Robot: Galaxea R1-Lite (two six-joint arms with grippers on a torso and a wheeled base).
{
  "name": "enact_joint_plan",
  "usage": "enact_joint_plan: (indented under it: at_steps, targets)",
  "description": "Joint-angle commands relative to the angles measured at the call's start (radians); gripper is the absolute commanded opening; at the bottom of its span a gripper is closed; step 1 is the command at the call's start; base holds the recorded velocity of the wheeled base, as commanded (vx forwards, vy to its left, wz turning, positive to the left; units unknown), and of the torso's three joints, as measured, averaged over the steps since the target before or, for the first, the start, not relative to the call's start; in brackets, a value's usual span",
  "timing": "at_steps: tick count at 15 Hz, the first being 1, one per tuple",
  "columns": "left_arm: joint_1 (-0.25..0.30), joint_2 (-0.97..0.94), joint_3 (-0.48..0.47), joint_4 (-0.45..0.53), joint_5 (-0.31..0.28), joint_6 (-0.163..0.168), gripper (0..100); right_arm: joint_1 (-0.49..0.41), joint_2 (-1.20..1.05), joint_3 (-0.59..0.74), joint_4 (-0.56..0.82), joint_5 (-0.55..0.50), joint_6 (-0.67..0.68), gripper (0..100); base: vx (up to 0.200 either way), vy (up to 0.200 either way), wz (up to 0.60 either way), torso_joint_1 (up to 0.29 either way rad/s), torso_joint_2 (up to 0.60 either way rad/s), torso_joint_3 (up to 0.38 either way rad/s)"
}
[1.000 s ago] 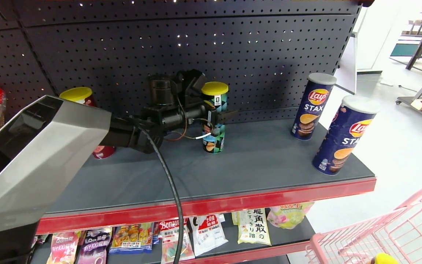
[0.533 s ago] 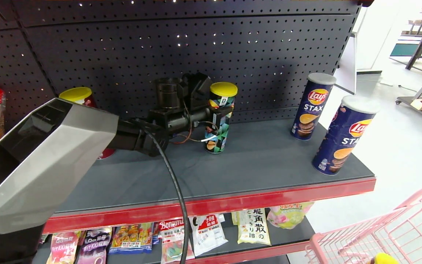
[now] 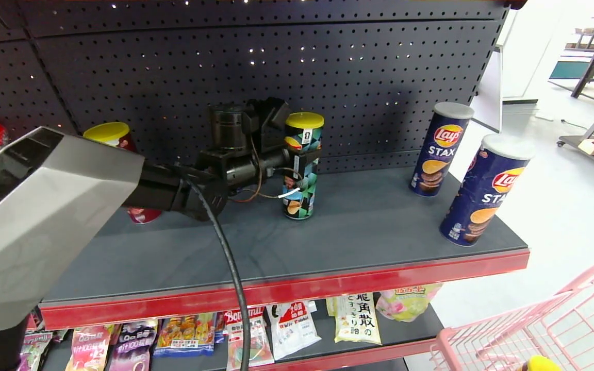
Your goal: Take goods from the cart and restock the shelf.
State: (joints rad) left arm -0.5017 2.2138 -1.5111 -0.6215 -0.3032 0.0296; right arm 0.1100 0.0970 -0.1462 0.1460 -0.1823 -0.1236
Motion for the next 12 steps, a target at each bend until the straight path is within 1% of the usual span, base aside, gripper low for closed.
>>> enact_joint_plan:
  at_steps: [1,2,4,5,6,7,8,11,12]
  targets:
    - [-0.023,-0.121,0.112,-0.007,0.047,-0.014,0,0.0,0.0,0.004,0.0,0.001,-0.001,0,0.0,0.0,0.0,0.0,0.0,0.0]
    - [-0.038,-0.158,0.158,-0.02,0.075,-0.016,0,0.0,0.0,0.004,0.0,0.001,-0.001,0,0.0,0.0,0.0,0.0,0.0,0.0]
    - [-0.074,-0.197,0.238,-0.08,0.131,-0.022,0,0.0,0.0,0.004,0.0,0.001,-0.001,0,0.0,0.0,0.0,0.0,0.0,0.0]
    - [-0.083,-0.201,0.261,-0.107,0.162,-0.022,0,0.0,0.0,0.004,0.0,0.001,-0.001,0,0.0,0.0,0.0,0.0,0.0,0.0]
    - [-0.109,-0.207,0.318,-0.181,0.25,-0.022,0,0.0,0.0,0.004,0.0,0.001,-0.001,0,0.0,0.0,0.0,0.0,0.0,0.0]
    - [-0.129,-0.215,0.353,-0.222,0.297,-0.027,0,0.0,0.0,0.005,0.0,0.001,0.001,0,0.0,0.0,0.0,0.0,0.0,0.0]
    - [-0.141,-0.227,0.376,-0.233,0.319,-0.028,0,0.0,0.0,0.004,0.0,0.001,0.001,0,0.0,0.0,0.0,0.0,0.0,0.0]
    - [-0.163,-0.276,0.445,-0.231,0.329,-0.034,0,0.0,0.0,0.005,0.0,0.001,0.002,0,0.0,0.0,0.0,0.0,0.0,0.0]
    - [-0.181,-0.278,0.459,-0.236,0.375,-0.045,0,0.0,0.0,0.005,0.0,0.001,0.002,0,0.0,0.0,0.0,0.0,0.0,0.0]
